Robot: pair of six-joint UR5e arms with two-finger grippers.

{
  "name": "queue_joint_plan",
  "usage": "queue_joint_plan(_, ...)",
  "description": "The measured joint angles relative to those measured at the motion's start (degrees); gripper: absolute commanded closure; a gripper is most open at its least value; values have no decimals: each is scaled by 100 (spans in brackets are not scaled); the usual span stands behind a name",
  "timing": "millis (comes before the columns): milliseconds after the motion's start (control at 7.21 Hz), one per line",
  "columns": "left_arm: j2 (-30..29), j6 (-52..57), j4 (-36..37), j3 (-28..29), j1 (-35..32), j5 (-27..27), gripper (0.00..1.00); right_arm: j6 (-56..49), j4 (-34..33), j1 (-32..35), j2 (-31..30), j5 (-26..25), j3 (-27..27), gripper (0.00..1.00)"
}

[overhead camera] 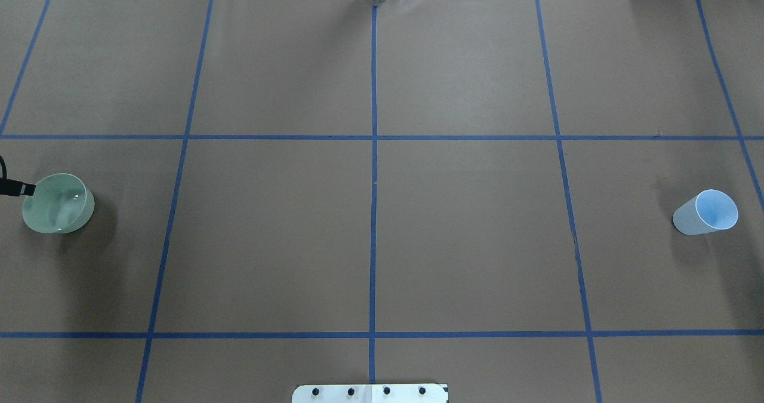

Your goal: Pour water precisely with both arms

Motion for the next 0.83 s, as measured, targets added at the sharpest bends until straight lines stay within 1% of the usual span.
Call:
queue_joint_plan(277, 124, 3, -244, -3, 176, 8, 81, -7, 3, 0, -33, 4, 2, 0)
queue_joint_plan(416, 122, -7, -264, -2, 218, 5, 100, -11, 3, 0, -47, 1, 2, 0)
queue_joint_plan(832, 31, -61, -259, -69, 262, -93, 100, -9, 1, 0, -75, -2, 3, 0)
